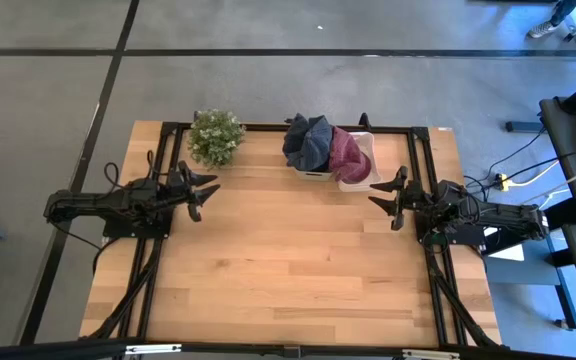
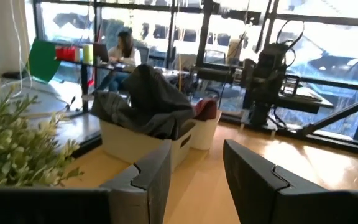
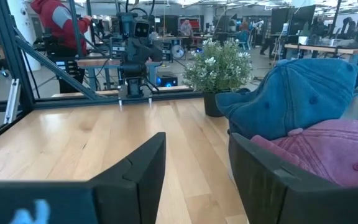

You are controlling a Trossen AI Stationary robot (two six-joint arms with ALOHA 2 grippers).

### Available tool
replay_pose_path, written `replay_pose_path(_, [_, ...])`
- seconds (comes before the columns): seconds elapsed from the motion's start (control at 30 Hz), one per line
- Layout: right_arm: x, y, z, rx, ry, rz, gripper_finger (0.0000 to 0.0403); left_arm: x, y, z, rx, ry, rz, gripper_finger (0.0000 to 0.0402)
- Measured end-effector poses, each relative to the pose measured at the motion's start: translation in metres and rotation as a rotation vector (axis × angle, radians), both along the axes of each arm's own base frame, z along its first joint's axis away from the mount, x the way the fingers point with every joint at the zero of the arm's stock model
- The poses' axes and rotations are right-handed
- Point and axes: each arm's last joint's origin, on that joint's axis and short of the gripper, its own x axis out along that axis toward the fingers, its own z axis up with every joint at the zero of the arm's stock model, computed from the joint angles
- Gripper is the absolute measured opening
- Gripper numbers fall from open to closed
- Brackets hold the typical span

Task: Pick & Place hat
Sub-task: Return to Home Position

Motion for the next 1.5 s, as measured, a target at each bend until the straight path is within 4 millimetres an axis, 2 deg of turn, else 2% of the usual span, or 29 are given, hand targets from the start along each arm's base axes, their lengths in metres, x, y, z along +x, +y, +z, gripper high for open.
replay_pose_path(0.17, [0.0,0.0,0.0,-0.047,0.01,-0.001,0.0176,0.0001,0.0001,-0.0002,0.017,0.003,0.006,0.0141])
replay_pose_path(0.4, [0.0,0.0,0.0,-0.071,0.015,-0.001,0.0176,0.0,0.0002,-0.0002,0.171,0.067,0.019,0.0141])
replay_pose_path(0.67, [0.0,0.0,-0.0001,-0.073,0.016,-0.001,0.0176,0.0001,0.0001,-0.0001,0.122,0.046,0.013,0.0141])
replay_pose_path(1.5, [0.0,0.0,0.0001,-0.071,0.015,-0.001,0.0176,0.0001,0.0001,-0.0003,0.122,0.047,0.011,0.0141])
